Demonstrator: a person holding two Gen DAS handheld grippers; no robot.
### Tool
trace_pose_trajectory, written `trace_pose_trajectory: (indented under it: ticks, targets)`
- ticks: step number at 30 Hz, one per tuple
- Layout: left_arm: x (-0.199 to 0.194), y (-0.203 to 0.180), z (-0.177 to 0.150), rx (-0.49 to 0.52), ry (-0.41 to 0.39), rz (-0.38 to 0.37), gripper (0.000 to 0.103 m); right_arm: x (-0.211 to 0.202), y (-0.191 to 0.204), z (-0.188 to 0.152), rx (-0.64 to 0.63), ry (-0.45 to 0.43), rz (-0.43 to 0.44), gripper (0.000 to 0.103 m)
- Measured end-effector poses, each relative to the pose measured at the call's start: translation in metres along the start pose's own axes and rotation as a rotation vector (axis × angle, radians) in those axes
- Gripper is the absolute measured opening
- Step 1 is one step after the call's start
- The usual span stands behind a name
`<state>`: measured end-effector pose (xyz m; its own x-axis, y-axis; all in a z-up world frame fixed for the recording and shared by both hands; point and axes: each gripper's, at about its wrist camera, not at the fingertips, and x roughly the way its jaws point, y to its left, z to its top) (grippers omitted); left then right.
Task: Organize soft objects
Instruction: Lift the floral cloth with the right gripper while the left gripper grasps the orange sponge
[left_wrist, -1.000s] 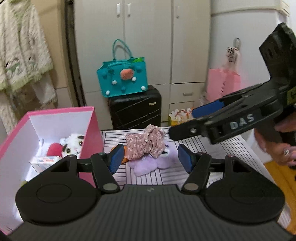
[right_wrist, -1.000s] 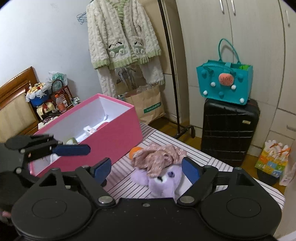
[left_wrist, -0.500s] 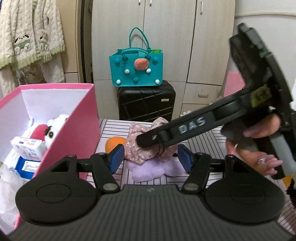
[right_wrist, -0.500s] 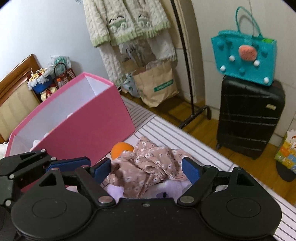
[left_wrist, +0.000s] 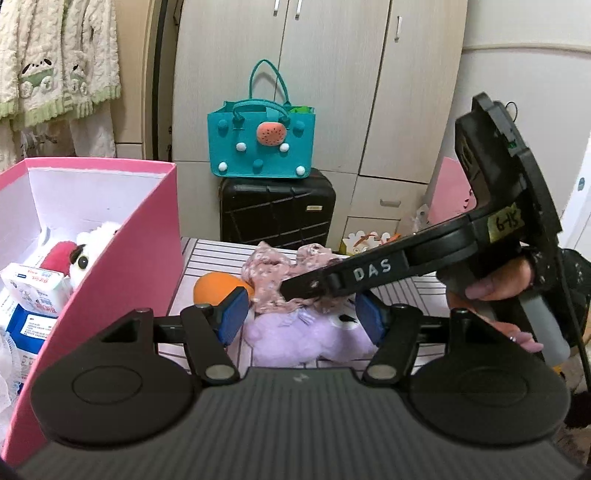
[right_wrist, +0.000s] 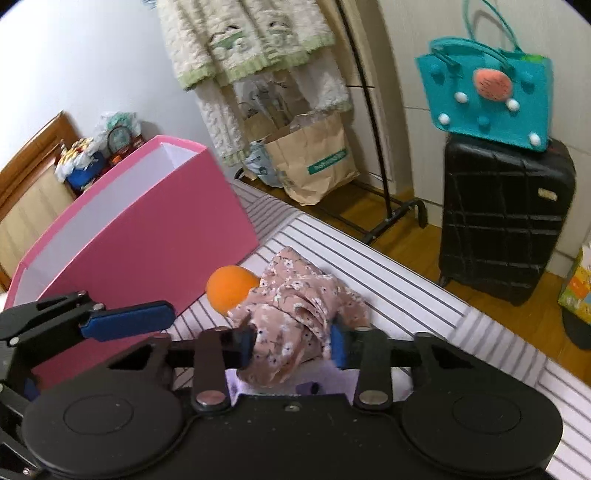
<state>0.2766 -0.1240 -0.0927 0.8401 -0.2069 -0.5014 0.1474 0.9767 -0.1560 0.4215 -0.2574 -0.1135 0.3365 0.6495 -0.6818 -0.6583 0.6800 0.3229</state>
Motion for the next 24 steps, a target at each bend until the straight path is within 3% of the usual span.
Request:
trace_pose_trajectory:
  ticks: [3,6,11,15,24]
  targets:
    - [-0.002,0.002,-0.001,-0.007,0.000,-0.013,0.063,-0.005,-0.010,-0.004,0.051,-0.003,0.012,0.026]
    - [0.000,0.002,-0.002,0.001,-0.008,0.032,0.063,-0.012,-0.014,-0.010,0.065,-0.013,0.007,0.025]
    - [0.018,-0.005,0.007,0.029,0.018,0.192,0.063,-0.021,-0.015,-0.012,0.082,-0.049,-0.023,0.025]
    - [0.037,-0.009,0.012,0.057,0.067,0.271,0.063,-0.031,-0.015,-0.012,0.083,-0.099,-0.030,0.025]
    - [0.059,-0.005,0.007,0.031,0.129,0.323,0.063,-0.031,-0.011,-0.013,0.063,-0.126,-0.029,0.025]
